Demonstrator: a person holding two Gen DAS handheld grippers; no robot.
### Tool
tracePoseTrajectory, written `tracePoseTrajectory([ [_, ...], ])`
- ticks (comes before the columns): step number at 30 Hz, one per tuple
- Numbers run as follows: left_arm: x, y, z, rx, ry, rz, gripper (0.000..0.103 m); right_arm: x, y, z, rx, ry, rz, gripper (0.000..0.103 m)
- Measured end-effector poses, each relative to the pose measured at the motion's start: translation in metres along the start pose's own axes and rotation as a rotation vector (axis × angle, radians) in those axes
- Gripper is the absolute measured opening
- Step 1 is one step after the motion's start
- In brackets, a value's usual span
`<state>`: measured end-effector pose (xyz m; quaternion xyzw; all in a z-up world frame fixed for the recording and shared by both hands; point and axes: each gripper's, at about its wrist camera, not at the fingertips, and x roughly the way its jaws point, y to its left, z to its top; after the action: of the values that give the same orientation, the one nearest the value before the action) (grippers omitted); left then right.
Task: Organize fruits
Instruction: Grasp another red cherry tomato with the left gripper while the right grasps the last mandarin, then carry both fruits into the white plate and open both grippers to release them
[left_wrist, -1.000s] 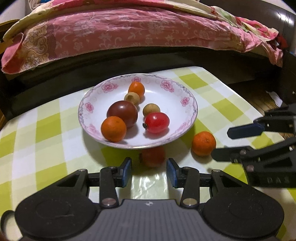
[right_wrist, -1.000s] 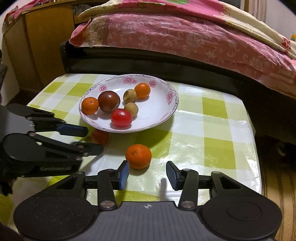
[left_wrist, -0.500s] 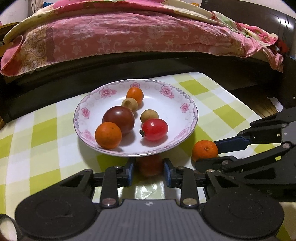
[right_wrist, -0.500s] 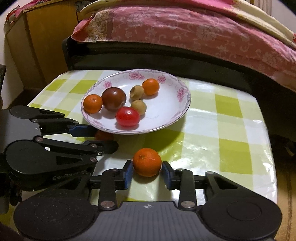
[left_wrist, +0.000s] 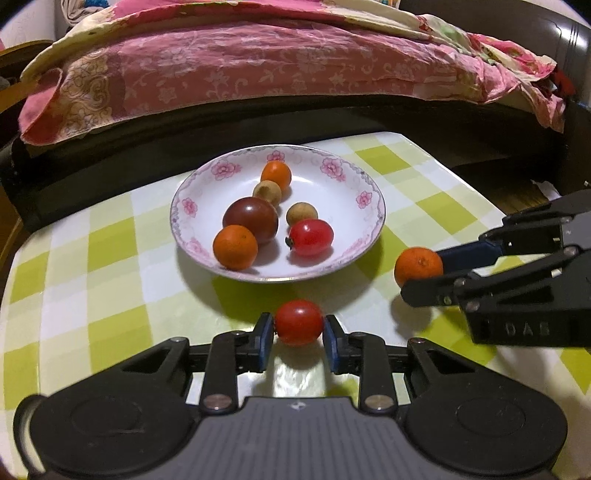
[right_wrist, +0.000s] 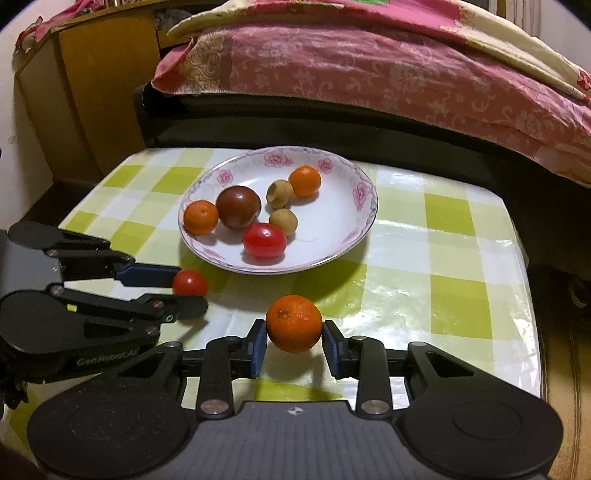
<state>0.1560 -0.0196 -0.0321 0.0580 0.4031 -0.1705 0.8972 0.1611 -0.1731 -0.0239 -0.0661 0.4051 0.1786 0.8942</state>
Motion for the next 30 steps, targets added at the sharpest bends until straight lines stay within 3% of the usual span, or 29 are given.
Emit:
tracePoseTrajectory([
  [9,-0.02,0.01,0.007,-0.047,-0.019,0.01,0.038,-0.007,0.005,0.01,0.013,-0.031,0.008,0.027],
  [19,-0.015,0.021,0.033,-0.068,-0.076,0.021,0.038,0.0,0.006,0.03,0.026,-0.066,-0.007,0.027],
  [30,0.004,0.022,0.037,-0.066,-0.054,0.021,0.037,0.017,0.006,0.038,0.011,-0.05,-0.014,0.028],
])
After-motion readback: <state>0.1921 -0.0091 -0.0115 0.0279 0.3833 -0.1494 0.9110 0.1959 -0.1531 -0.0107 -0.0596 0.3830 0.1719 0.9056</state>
